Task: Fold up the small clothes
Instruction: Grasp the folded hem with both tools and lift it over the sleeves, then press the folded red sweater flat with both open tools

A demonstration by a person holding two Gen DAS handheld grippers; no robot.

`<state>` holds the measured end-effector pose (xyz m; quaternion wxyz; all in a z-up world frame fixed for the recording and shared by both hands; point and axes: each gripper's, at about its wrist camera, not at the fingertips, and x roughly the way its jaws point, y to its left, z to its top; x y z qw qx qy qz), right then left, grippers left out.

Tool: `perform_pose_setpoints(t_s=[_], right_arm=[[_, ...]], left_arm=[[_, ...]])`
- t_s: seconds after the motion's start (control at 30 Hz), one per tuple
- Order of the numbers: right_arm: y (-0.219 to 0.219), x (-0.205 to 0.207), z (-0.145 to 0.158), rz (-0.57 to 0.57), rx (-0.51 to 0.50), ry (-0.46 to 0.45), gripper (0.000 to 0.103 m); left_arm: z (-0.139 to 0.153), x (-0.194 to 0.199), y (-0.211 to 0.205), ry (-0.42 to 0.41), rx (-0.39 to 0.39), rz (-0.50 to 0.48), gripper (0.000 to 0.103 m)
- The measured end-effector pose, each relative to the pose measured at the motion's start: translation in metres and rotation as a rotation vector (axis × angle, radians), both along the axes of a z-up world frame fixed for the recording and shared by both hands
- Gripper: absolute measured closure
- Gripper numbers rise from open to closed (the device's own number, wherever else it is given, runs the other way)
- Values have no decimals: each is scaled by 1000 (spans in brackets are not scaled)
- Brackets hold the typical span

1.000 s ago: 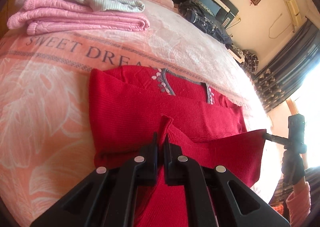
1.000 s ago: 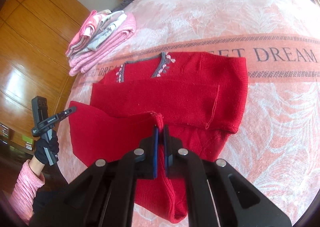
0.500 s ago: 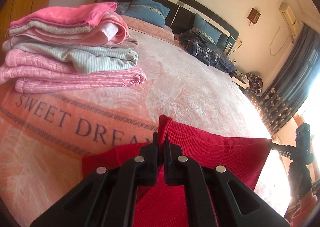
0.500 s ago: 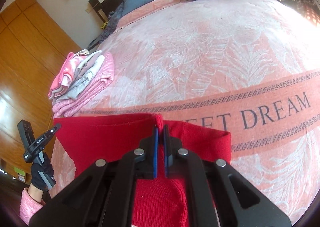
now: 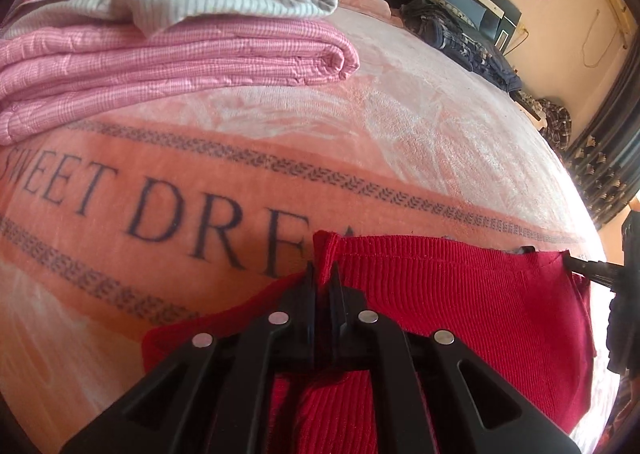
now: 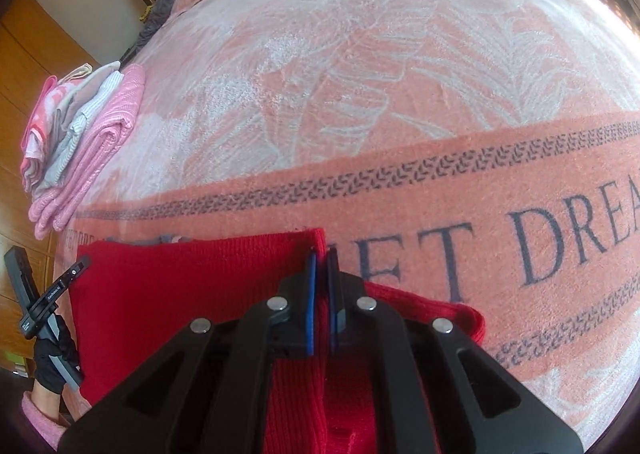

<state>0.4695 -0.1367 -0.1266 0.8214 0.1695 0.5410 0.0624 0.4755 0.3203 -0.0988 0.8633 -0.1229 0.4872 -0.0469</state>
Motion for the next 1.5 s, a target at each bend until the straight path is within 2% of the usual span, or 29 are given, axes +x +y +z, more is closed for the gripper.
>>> perform_pose_setpoints(t_s=[0.1, 0.17, 0.23, 0.27, 0.33, 0.4, 0.53, 0.63, 0.7, 0.87, 0.93, 0.97, 1.1, 1.2, 1.27, 1.37, 1.43, 1.5], right_arm=[[-4, -6, 5, -28, 22, -4, 92], [-7, -13, 19, -34, 7, -17, 91], [-12, -24, 40, -23, 5, -31, 90], [-15, -33, 51, -15, 14, -37, 84], [-18, -55, 70, 9, 32, -37, 79], [-16, -82, 80, 53, 43, -11, 67], [-1, -149, 73, 159, 30, 49, 64], [5, -188, 51, 194, 60, 105, 63], [10, -203, 39, 215, 46, 123, 63], [17, -207, 22, 229, 33, 145, 65], [17, -205, 22, 241, 55, 144, 83], [16, -204, 23, 247, 82, 147, 98], [9, -211, 29, 264, 97, 135, 99], [3, -216, 13, 256, 84, 179, 99], [-1, -220, 2, 244, 111, 189, 98], [0, -219, 5, 258, 111, 186, 97], [0, -218, 16, 261, 123, 170, 91], [0, -212, 32, 257, 108, 131, 75]], left_arm=[[6, -4, 0, 14, 2, 18, 90], [18, -9, 3, 8, 20, 40, 72], [35, -16, 10, 4, 15, 73, 64], [45, -20, 14, 4, 4, 89, 63], [64, -38, 17, -6, -10, 100, 60], [81, -61, 15, -3, 11, 94, 52], [96, -116, -2, 2, 21, 39, 45], [86, -150, -15, 34, 4, -2, 45], [75, -165, -23, 72, 3, -27, 45], [54, -178, -33, 101, 13, -55, 45], [47, -177, -35, 113, 10, -58, 45], [44, -176, -35, 117, 12, -57, 45], [32, -176, -35, 144, 10, -62, 45], [24, -179, -33, 146, 15, -74, 45], [23, -180, -35, 138, 29, -89, 45], [23, -180, -36, 138, 34, -88, 45], [27, -179, -34, 143, 15, -69, 45], [37, -177, -31, 131, -14, -45, 46]])
